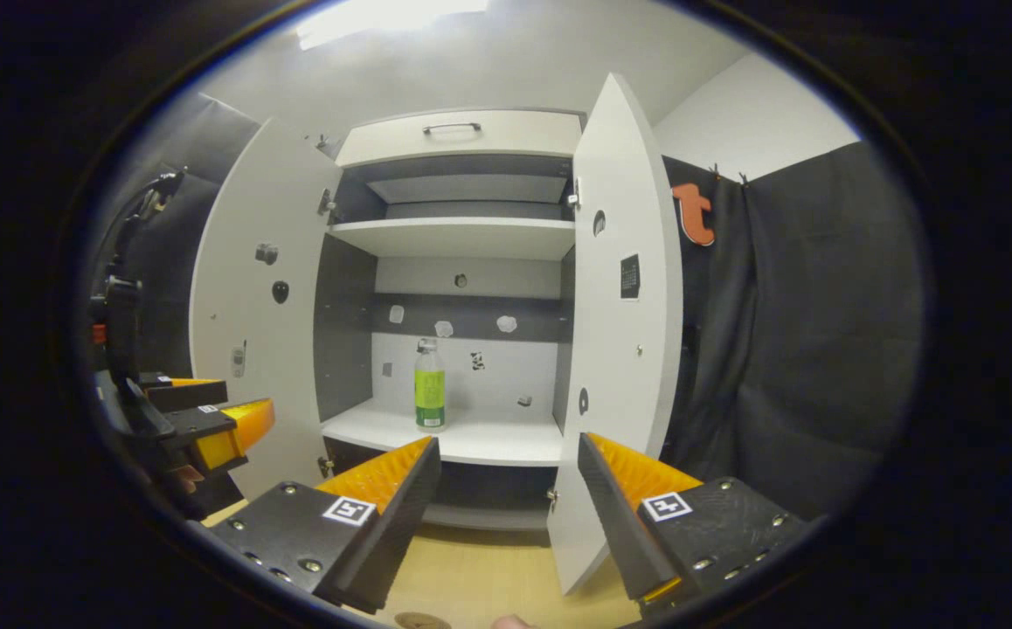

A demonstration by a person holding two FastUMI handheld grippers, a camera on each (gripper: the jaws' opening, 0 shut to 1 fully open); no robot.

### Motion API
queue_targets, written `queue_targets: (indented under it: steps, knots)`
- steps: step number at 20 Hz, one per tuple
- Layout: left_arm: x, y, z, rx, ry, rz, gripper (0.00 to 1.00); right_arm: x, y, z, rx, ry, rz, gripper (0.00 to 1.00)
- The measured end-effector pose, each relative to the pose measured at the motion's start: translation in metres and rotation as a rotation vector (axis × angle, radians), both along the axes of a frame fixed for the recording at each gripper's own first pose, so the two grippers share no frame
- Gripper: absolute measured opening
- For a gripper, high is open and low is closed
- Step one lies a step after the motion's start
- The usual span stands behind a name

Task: Grasp the bottle in the cabinet with the left hand and place it on the coaster, then close the right door with the right hand and the left door with the left hand.

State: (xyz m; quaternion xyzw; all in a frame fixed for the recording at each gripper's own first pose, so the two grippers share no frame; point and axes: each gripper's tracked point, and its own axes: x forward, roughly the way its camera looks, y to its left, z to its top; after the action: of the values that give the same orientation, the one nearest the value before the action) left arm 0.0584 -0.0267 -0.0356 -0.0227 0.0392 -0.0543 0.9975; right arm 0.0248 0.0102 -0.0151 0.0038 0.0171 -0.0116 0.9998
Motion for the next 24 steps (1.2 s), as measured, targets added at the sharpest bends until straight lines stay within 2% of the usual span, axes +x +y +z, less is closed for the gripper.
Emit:
queue_targets:
  steps: [4,10,12,24]
  knots:
    - [0.029,-0.014,0.000,-0.027,0.008,-0.032,0.97,0.005,-0.001,-0.002,-0.009,0.006,-0.011,0.94]
    - [0.080,-0.042,0.001,-0.015,-0.017,-0.065,0.98,0.013,-0.004,0.000,-0.026,0.002,-0.028,0.93]
    - [0.103,-0.055,-0.002,-0.017,-0.012,-0.077,0.97,0.015,-0.003,-0.002,-0.026,0.010,-0.031,0.95]
    - [0.242,-0.113,-0.029,-0.086,0.029,-0.122,0.98,0.038,-0.003,-0.010,-0.061,0.034,-0.059,0.94]
